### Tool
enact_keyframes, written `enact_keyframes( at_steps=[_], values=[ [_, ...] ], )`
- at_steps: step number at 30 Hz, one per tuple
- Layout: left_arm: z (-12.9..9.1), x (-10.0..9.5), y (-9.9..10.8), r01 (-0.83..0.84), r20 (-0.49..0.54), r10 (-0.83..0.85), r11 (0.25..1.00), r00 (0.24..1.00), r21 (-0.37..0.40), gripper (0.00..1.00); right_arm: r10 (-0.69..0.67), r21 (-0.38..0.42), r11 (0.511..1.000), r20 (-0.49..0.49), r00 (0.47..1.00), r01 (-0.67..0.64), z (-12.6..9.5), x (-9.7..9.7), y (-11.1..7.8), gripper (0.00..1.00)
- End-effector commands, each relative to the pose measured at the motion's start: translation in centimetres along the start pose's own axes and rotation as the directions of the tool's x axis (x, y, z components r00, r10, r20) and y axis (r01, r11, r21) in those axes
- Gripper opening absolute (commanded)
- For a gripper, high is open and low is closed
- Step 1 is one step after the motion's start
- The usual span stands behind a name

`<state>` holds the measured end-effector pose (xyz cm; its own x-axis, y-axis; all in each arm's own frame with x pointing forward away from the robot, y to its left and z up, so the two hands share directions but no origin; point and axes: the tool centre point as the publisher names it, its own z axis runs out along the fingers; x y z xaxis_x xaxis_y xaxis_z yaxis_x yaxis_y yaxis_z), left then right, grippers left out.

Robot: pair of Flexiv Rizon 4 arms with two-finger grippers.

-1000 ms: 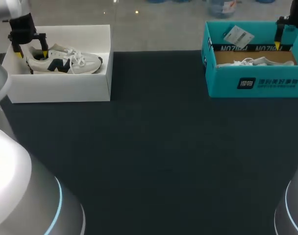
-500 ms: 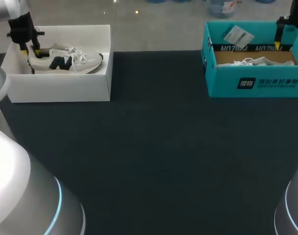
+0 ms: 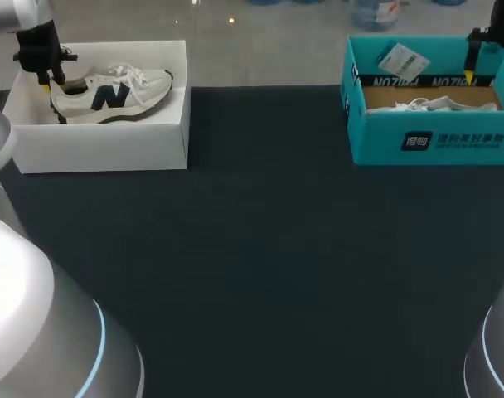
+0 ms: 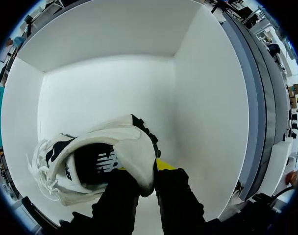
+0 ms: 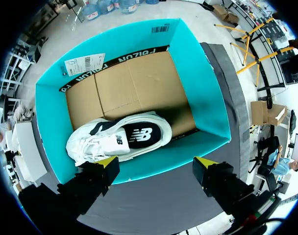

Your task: Take the shoe out of the shoebox, open the shoe tongue, remove and reinsert the insole, then place the shoe into the shoebox

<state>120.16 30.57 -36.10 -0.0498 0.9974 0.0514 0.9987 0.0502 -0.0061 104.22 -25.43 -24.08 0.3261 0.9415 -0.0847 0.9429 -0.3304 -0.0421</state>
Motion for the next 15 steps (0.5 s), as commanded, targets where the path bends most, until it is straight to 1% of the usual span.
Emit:
enact_keyframes(
  at_steps=[1,8,15],
  values=[
    [-0.5,0.0,0.4,-0.026,-0.002,0.027,0.992,1.0,0.121,0.0,0.0,-0.001,1.0,-0.001,1.0,0.0,0.0,0.0,-0.1,1.0],
    [-1.4,-0.3,-1.0,-0.131,-0.012,0.132,0.987,0.991,0.089,0.0,0.0,-0.001,1.0,-0.001,1.0,0.0,0.0,0.0,-0.1,1.0],
    [-2.1,0.0,-2.0,-0.168,-0.032,0.17,0.984,0.985,0.056,0.0,0.0,-0.001,1.0,-0.001,1.0,0.0,0.0,0.0,-0.1,1.0]
  ],
)
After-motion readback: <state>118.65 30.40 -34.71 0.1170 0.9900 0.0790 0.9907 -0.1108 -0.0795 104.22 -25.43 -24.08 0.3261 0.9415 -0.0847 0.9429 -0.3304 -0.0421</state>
